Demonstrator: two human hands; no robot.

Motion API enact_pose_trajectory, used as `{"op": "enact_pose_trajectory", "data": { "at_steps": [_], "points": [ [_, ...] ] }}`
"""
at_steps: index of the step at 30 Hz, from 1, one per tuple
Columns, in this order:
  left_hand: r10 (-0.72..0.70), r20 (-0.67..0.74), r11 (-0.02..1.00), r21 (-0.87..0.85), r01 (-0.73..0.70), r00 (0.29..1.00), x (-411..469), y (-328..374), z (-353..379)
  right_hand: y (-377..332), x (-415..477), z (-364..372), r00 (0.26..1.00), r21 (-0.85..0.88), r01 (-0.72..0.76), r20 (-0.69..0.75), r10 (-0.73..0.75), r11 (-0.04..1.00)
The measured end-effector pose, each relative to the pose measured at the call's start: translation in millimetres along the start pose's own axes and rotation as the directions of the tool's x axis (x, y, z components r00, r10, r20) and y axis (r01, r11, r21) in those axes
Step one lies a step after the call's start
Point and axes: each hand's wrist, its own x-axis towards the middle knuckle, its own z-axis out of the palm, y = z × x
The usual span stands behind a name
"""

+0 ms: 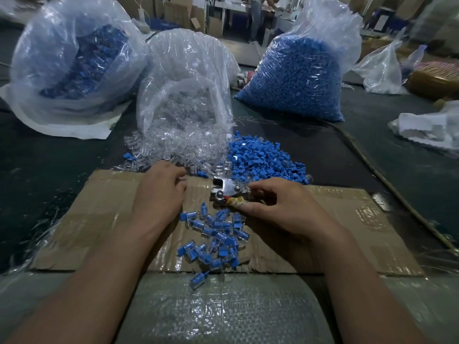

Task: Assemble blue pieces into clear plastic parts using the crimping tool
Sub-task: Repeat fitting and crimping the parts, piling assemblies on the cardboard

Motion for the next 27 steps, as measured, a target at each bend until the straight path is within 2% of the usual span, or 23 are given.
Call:
{"op": "enact_pose_trajectory", "data": {
  "at_steps": [4, 6, 8, 11, 13, 20, 25, 27],
  "points": [
    [-0.042, -0.013, 0.999, 0.000, 0.042, 0.999, 0.8, -2.4, 2.7, -0.2, 1.5, 1.5, 1.000, 0.006, -0.006, -0.009, 0.006, 1.000],
    [-0.062, -0.039, 0.997, -0.056, 0.060, 0.997, 0.6, -1.5, 0.7, 0.7, 2.1, 1.8, 1.000, 0.005, -0.008, -0.017, 0.008, 1.000],
    [-0.049, -0.010, 0.996, -0.069, 0.048, 0.999, 0.0, -0.6, -0.2, 1.3, 2.6, 2.1, 1.000, 0.012, -0.008, -0.025, 0.009, 1.000],
    [0.026, 0.139, 0.992, 0.116, -0.042, 0.990, 0.2, -1.5, 2.7, 1.4, 2.5, 2.5, 0.999, 0.022, -0.003, -0.038, 0.004, 1.000],
    [0.030, 0.164, 0.988, 0.148, -0.054, 0.986, 1.3, -2.1, 3.5, 2.0, 2.7, 2.3, 0.999, 0.024, 0.002, -0.043, -0.001, 1.000],
    [0.036, -0.024, 0.999, -0.036, -0.036, 0.999, 0.4, 1.0, -1.2, 1.1, 1.9, 1.4, 0.999, 0.015, -0.002, -0.046, 0.003, 1.000],
    [-0.005, -0.047, 0.997, -0.083, 0.001, 0.999, -3.1, 5.0, -5.4, -0.4, 1.1, 0.8, 0.999, 0.002, -0.008, -0.049, 0.008, 1.000],
    [-0.035, -0.080, 0.976, -0.215, 0.017, 0.996, -5.2, 8.7, -8.0, -1.4, 0.7, 0.6, 0.998, -0.003, -0.007, -0.059, 0.007, 1.000]
  ]
}}
